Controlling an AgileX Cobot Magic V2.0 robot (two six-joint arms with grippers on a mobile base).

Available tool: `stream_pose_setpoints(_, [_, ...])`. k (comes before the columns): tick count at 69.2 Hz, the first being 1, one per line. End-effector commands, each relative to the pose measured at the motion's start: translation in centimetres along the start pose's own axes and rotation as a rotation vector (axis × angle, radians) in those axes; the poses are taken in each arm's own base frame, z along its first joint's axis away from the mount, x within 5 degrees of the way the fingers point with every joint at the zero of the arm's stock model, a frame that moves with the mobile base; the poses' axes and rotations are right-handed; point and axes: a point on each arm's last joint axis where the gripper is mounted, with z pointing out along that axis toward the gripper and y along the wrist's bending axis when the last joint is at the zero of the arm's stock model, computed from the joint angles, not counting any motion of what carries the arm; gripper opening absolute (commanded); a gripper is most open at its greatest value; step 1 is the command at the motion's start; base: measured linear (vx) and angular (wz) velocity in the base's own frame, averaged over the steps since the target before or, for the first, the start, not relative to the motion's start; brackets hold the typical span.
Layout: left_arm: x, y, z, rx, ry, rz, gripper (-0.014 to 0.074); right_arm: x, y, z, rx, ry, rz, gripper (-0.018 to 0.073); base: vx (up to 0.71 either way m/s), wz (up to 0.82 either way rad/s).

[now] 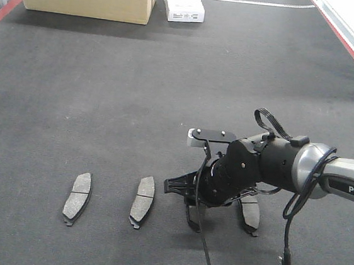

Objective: Move and align brake pads A on conveyor
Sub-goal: 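Lower the right gripper's brake pad onto the belt beside the row, then open the right gripper and raise it away from the pad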

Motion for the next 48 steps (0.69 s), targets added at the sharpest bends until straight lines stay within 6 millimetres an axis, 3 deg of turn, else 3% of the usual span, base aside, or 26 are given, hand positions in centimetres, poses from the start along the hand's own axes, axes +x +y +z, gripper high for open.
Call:
stream_pose_setpoints(1, [-1.3, 0.0, -0.1, 0.006, -0.081, -0.006, -0.0003, -1.9, 0.4, -2.3, -0.041, -0.132, 0.001, 0.0294, 0.00, 0.00])
stream_pose_setpoints(16, [-1.3, 0.0, -0.1, 0.006, -0.081, -0.006, -0.0003, -2.1, 0.5, -2.3, -0.051, -0.154, 0.024, 0.0431, 0.00, 0.00])
stream_pose_setpoints(31, [-1.3, 0.0, -0.1, 0.006, -0.081, -0.006, -0.0003, -2.3, 0.6, -3.1, -0.058, -0.169, 0.023, 0.0441, 0.00, 0.00])
stream_pose_setpoints(38, [-1.3, 0.0, -0.1, 0.006, -0.081, -0.006, -0.0003, -2.6, 0.7, -5.1, -0.076, -0.217, 0.022, 0.0440, 0.00, 0.00])
stream_pose_setpoints(48, [-1.3, 0.0, -0.1, 0.006, -0.081, -0.006, -0.0003, -3.1, 0.7, -9.9, -0.089, -0.339, -0.027, 0.0388, 0.00, 0.00])
